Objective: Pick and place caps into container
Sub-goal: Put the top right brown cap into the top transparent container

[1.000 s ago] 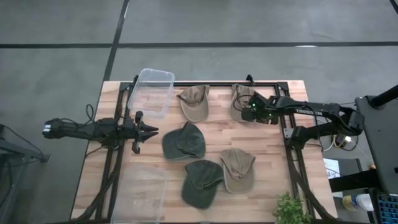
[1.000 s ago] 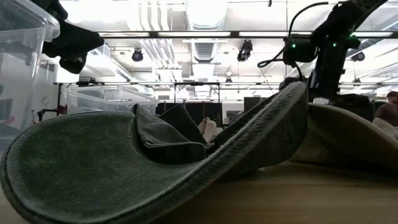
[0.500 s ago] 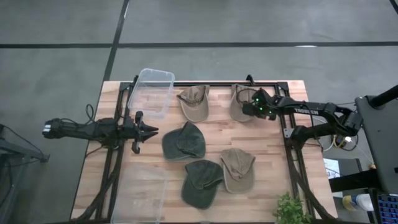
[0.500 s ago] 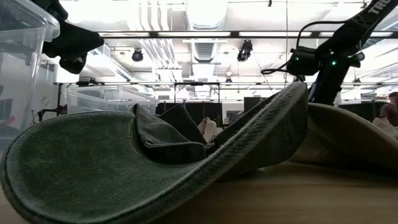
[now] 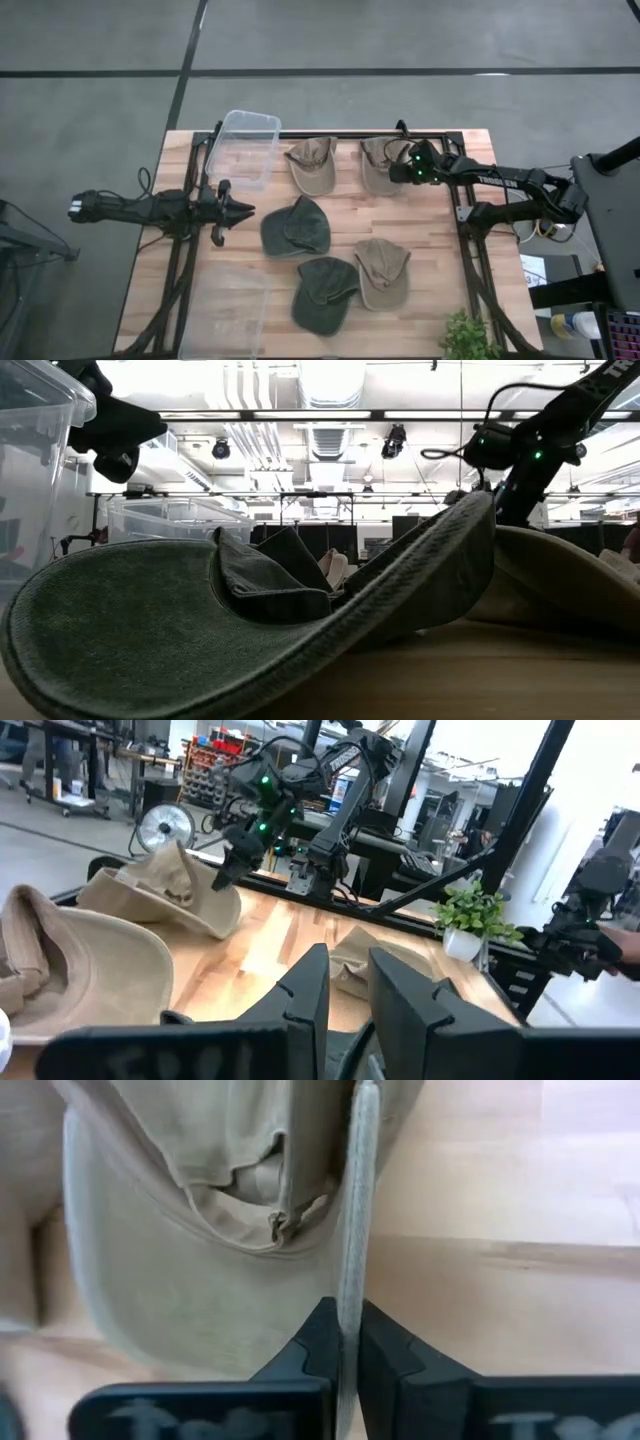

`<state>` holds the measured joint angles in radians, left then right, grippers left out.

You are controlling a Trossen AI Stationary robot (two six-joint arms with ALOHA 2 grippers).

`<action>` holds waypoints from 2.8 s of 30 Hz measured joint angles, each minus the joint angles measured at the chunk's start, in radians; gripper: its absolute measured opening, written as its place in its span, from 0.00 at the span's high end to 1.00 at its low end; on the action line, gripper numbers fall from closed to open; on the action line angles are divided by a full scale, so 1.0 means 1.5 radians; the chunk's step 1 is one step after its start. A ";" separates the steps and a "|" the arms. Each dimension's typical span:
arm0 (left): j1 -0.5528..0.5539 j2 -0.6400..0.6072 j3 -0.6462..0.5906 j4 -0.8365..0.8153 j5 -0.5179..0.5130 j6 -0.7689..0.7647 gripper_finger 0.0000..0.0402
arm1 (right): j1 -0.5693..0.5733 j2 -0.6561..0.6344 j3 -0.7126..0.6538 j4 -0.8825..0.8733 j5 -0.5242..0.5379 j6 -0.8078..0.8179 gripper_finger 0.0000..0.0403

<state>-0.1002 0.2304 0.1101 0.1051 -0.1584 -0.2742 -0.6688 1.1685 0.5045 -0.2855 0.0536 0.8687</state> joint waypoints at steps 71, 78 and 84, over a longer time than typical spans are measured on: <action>0.001 0.280 0.208 0.119 -0.401 0.050 0.53 | 0.350 0.298 0.498 0.308 0.279 -0.437 0.97; 0.001 0.289 0.207 0.128 -0.401 0.065 0.53 | 0.353 0.329 0.501 0.352 0.279 -0.445 0.97; 0.001 0.289 0.207 0.129 -0.401 0.068 0.53 | 0.359 0.329 0.500 0.364 0.277 -0.446 0.97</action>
<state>-0.0994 0.6636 0.4205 0.2991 -0.7605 -0.1715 -0.1306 1.6619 1.2549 0.2609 0.4694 0.2005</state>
